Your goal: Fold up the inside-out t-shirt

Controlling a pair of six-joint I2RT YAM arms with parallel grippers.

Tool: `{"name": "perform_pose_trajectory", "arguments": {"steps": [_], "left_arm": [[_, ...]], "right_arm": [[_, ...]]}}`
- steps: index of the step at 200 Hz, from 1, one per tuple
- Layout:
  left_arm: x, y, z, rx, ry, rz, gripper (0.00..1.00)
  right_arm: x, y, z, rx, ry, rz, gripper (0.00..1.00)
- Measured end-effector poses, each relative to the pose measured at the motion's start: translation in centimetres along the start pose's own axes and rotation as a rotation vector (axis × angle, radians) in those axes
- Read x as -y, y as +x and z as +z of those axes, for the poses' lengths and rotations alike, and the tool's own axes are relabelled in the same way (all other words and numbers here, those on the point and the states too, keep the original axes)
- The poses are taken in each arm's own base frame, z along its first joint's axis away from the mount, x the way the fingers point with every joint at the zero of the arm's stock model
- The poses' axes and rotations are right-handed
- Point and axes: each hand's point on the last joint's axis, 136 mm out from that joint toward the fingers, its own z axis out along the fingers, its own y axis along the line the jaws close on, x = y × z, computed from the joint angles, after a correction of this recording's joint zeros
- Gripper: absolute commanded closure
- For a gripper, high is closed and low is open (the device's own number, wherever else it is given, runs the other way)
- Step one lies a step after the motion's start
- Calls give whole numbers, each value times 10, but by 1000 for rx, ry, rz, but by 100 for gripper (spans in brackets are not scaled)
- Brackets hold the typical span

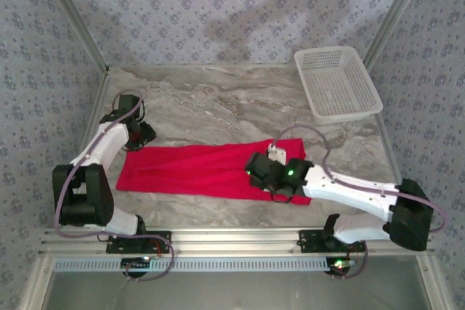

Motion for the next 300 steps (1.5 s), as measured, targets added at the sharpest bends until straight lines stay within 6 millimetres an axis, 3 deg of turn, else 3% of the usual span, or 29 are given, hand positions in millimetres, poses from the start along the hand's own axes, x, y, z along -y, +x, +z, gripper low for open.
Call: {"name": "perform_pose_trajectory", "arguments": {"steps": [24, 36, 49, 81, 116, 134, 149, 177, 210, 236, 267, 300], "left_arm": [[11, -1, 0, -5, 36, 8, 62], [15, 2, 3, -23, 49, 11, 62], [16, 6, 8, -48, 50, 12, 62], [15, 11, 19, -78, 39, 12, 62], [16, 9, 22, -75, 42, 12, 62], [16, 10, 24, -80, 38, 13, 62], [15, 11, 27, -87, 32, 15, 62], [13, 11, 27, -92, 27, 22, 62], [14, 10, 24, -89, 40, 21, 60], [13, 11, 22, -87, 72, 6, 60], [-10, 22, 42, -139, 60, -51, 60], [-22, 28, 67, -193, 36, -88, 60]], "right_arm": [[7, -52, -1, 58, -47, 111, 43], [18, -75, 12, 76, -32, 160, 43], [25, -84, 31, 60, -5, 169, 42], [20, -55, 70, -70, 23, 85, 41], [6, -1, 72, -148, -16, -34, 40], [13, 24, 73, -182, -6, -59, 40], [21, 32, 73, -196, 17, -61, 39], [21, 18, 57, -156, 21, -53, 37], [14, -27, 39, -57, -49, 18, 35], [44, -51, 62, -39, -2, 114, 36], [86, -42, 95, -108, 110, 149, 36], [101, -54, 104, -115, 126, 162, 36]]}}
